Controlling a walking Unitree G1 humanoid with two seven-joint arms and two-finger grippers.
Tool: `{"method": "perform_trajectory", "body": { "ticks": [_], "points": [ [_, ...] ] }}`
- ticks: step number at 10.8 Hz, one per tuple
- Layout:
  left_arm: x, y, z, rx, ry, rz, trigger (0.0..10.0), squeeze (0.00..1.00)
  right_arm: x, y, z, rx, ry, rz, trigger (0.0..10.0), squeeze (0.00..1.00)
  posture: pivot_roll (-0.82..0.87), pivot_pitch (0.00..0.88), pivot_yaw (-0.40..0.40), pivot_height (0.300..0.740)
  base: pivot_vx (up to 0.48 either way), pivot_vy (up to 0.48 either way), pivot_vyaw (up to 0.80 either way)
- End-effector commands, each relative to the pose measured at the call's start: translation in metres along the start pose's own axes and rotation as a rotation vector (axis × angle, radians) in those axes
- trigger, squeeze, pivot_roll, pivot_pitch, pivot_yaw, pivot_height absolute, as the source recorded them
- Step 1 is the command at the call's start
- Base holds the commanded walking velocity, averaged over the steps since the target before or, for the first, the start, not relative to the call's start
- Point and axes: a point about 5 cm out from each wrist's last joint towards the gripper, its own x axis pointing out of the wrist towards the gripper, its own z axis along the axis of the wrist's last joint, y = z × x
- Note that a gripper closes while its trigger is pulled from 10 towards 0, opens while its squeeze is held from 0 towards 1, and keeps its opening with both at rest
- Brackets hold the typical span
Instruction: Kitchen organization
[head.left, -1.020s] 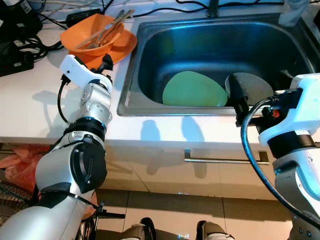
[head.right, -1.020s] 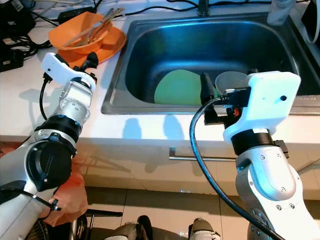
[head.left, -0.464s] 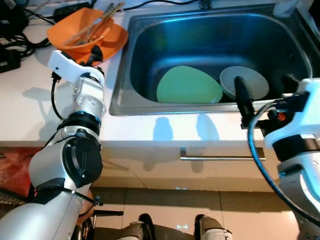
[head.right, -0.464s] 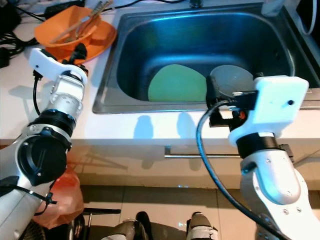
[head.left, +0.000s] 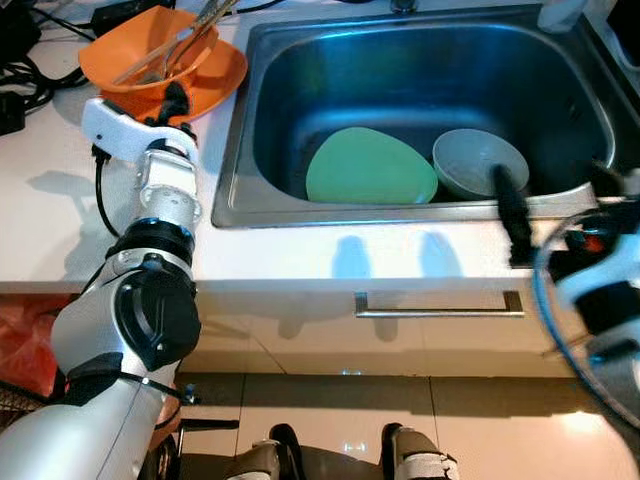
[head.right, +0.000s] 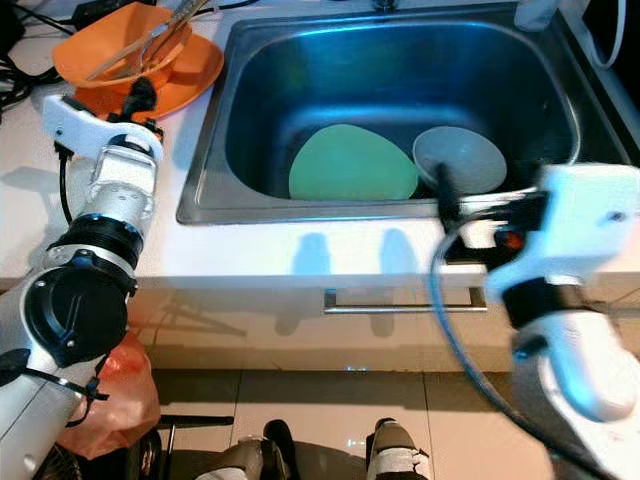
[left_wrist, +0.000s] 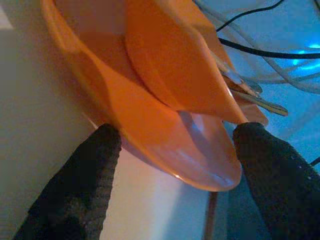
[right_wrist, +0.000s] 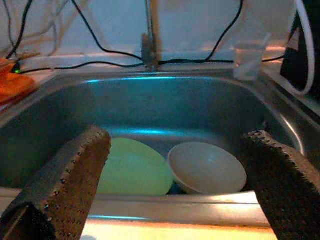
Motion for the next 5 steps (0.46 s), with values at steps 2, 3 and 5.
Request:
{"method": "perform_trajectory", "body": {
  "ticks": [2, 3, 5],
  "points": [
    [-0.0113, 0.0377, -0.0299, -0.059, 0.114, 0.141, 0.0, 0.0, -0.0048, 0.0016, 0.004, 0.001, 0.0, 0.029, 10.0, 0.36, -0.53, 0.286, 0.046, 0.74, 0.0, 0.0, 0.0],
    [-0.0112, 0.0378, -0.0296, -0.065, 0.113, 0.143, 0.0, 0.0, -0.0052, 0.0009, 0.0044, -0.002, 0.002, 0.029, 10.0, 0.36, -0.54, 0.286, 0.046, 0.74, 0.0, 0.0, 0.0],
    [-0.0108, 0.0387, -0.0274, -0.084, 0.105, 0.155, 0.0, 0.0, -0.0075, -0.0017, 0.0061, -0.004, 0.013, 0.026, 10.0, 0.36, -0.54, 0.286, 0.047, 0.74, 0.0, 0.0, 0.0]
  ]
}}
